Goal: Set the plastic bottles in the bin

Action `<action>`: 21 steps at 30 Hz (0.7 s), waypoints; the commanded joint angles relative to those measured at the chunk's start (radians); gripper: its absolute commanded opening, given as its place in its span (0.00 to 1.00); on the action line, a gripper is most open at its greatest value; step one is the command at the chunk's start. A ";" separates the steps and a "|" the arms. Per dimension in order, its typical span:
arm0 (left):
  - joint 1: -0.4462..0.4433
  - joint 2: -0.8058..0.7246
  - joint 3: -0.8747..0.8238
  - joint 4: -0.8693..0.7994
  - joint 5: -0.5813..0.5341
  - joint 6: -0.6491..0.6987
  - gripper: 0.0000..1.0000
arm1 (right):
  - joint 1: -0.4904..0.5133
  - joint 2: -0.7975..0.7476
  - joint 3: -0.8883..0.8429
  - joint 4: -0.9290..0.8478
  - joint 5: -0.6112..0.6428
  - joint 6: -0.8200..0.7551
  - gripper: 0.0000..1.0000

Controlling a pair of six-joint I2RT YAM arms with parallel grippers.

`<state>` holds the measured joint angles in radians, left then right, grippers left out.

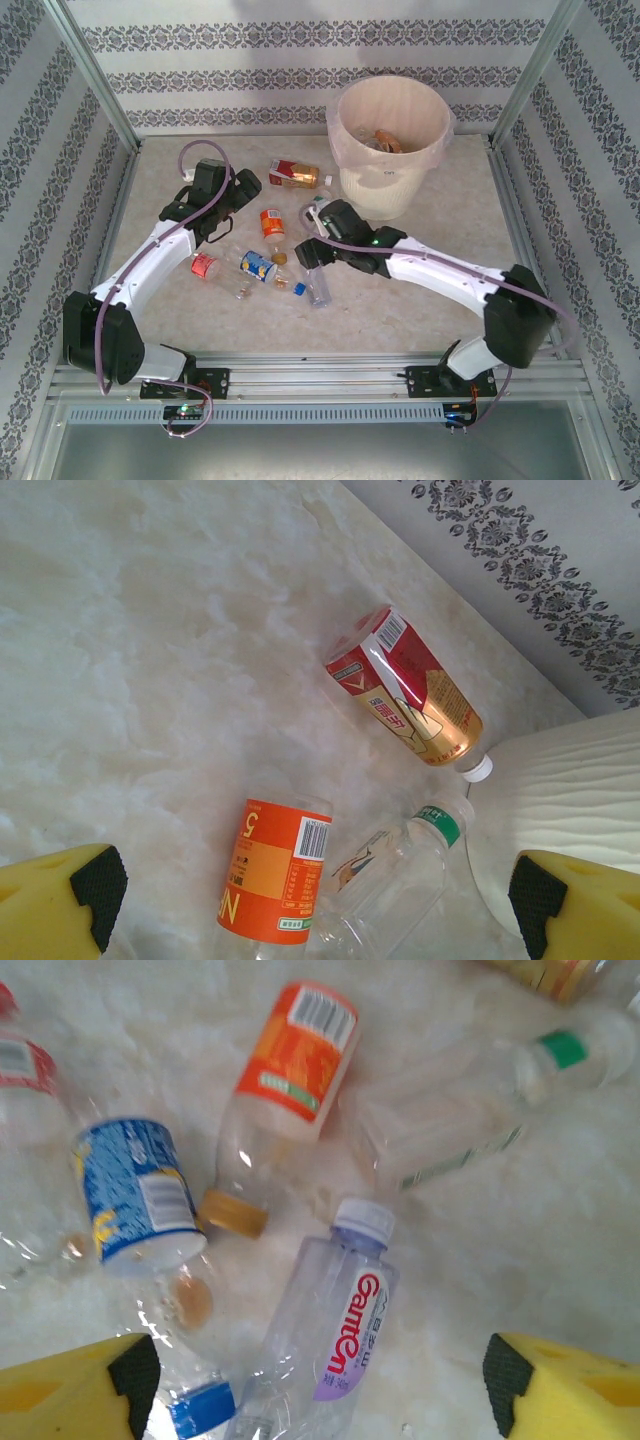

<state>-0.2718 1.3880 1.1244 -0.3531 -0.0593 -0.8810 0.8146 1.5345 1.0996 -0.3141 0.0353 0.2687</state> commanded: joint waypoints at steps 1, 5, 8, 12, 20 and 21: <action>0.015 0.001 0.013 -0.012 0.000 -0.019 1.00 | 0.006 0.080 0.071 -0.086 -0.035 0.089 0.78; 0.017 0.002 0.015 -0.018 0.003 -0.019 1.00 | 0.014 0.200 0.164 -0.173 -0.081 0.106 0.75; 0.021 -0.002 0.015 -0.020 -0.001 -0.017 1.00 | 0.014 0.280 0.216 -0.269 -0.034 0.140 0.73; 0.022 -0.003 0.008 -0.020 -0.003 -0.017 1.00 | 0.014 0.337 0.242 -0.318 0.000 0.158 0.74; 0.023 -0.002 0.001 -0.018 0.000 -0.023 1.00 | 0.014 0.408 0.253 -0.343 0.031 0.161 0.74; 0.024 -0.003 -0.001 -0.017 -0.002 -0.024 1.00 | 0.013 0.413 0.249 -0.348 0.045 0.165 0.73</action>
<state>-0.2596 1.3880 1.1244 -0.3531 -0.0589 -0.8921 0.8162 1.9194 1.3277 -0.6140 0.0231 0.4038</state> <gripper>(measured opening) 0.996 0.735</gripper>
